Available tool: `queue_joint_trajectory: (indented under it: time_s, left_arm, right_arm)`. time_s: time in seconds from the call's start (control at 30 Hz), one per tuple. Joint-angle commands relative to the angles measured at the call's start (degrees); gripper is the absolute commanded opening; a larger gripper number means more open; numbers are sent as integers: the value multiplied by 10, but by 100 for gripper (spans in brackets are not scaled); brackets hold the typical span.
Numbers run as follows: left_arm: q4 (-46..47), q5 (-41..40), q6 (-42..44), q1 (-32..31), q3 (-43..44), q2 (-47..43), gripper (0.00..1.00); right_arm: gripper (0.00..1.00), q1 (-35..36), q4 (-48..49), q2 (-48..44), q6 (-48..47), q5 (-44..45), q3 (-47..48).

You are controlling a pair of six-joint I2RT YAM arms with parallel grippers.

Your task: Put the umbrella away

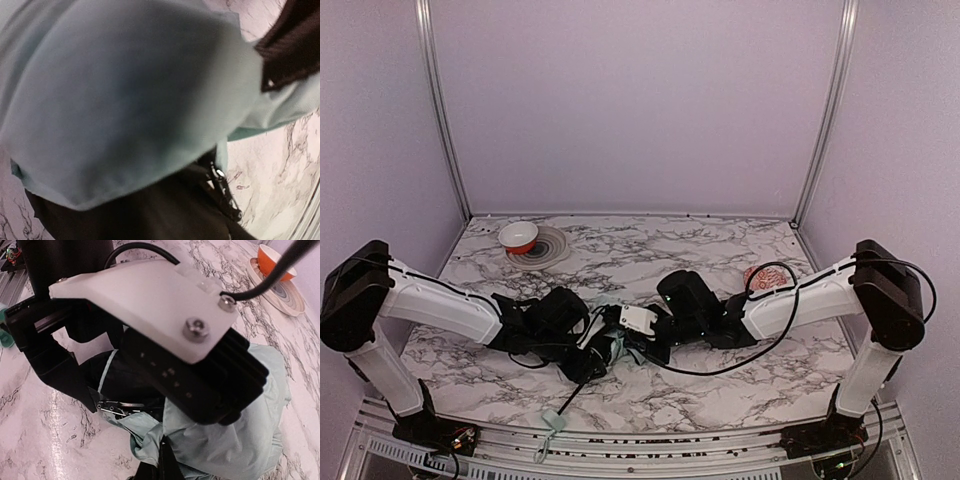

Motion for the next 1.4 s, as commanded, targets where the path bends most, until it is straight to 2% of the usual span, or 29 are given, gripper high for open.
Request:
queue_joint_trajectory:
  time_s: [0.0, 0.07, 0.13, 0.17, 0.33, 0.5, 0.77, 1.1, 1.2, 1.37]
  left_arm:
    - [11, -3, 8, -2, -10, 16, 42]
    - [10, 4, 12, -2, -9, 23, 27]
    - [9, 5, 14, -1, -9, 30, 5]
    - [6, -4, 13, 0, -9, 33, 0]
    - [-24, -69, -13, 36, -2, 50, 0]
    - [-38, -84, -8, 91, 12, 64, 0]
    - [-51, -84, 55, 82, 38, 89, 0]
    - [-92, -103, 187, -28, 73, 110, 0]
    - [-96, -76, 237, -46, 63, 86, 0]
    - [-116, -9, 343, -87, 51, 60, 0]
  right_arm:
    - [0, -4, 6, -23, 17, 10, 11]
    - [0, -4, 0, -32, 20, 16, 7]
    - [0, -3, -9, -44, 27, 25, 5]
    - [0, -4, -15, -51, 32, 31, 1]
    - [0, -4, -27, -103, 58, 52, -42]
    - [0, 0, -23, -158, 64, 49, -90]
    - [0, -10, -38, -198, 58, 71, -91]
    - [0, -98, -158, -122, 69, 46, 97]
    - [0, -145, -200, -73, 74, 21, 160]
    - [0, -155, -256, -3, 50, -9, 248]
